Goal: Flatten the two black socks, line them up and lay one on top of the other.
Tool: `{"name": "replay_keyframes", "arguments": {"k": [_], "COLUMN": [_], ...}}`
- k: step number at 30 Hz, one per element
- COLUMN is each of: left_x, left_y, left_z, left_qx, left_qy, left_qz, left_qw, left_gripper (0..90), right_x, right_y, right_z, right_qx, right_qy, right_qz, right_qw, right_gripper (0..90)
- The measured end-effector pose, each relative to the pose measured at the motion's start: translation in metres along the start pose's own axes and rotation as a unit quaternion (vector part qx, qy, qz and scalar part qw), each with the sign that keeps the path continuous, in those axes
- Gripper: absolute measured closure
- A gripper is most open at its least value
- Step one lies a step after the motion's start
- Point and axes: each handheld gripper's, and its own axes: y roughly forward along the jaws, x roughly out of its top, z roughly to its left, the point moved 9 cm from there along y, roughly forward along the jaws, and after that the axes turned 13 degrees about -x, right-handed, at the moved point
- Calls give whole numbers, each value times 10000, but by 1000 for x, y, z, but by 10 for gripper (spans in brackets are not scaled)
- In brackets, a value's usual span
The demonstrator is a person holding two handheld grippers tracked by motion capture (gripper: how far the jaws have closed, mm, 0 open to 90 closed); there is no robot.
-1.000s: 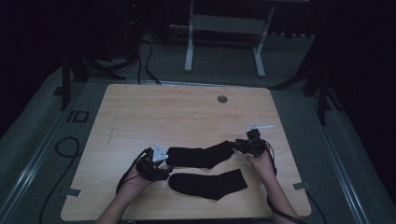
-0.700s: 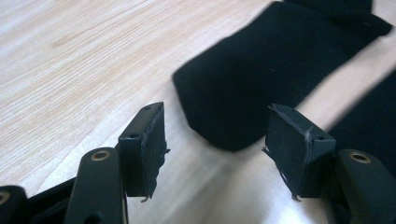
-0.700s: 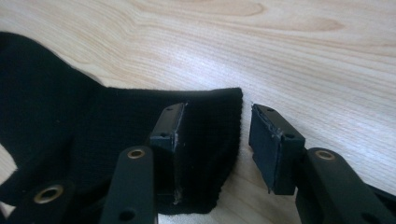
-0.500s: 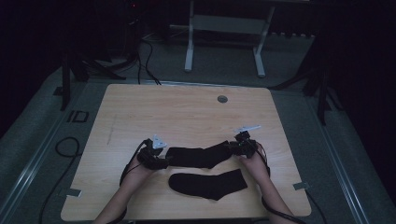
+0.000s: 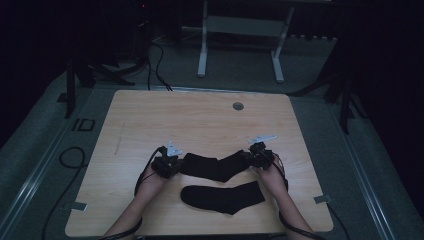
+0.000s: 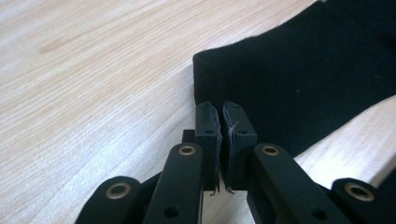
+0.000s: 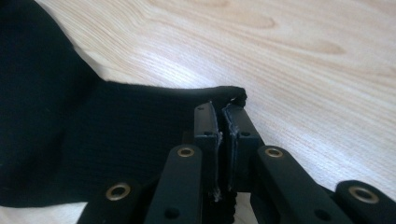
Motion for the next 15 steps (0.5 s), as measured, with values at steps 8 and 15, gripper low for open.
{"name": "replay_keyframes", "arguments": {"k": [8, 15], "left_x": [12, 25], "left_y": [-18, -38], "left_z": [-8, -23], "left_qx": [-51, -101], "left_qy": [77, 218], "left_qz": [-232, -443], "left_qw": [9997, 9987], "left_gripper": [871, 871], "right_x": [17, 27], "right_y": [-30, -62], "right_z": [-4, -1], "right_qx": [229, 366], "right_qy": [291, 323], "right_qz": [-358, -675], "right_qw": [9987, 9965], "right_gripper": [846, 845]}}
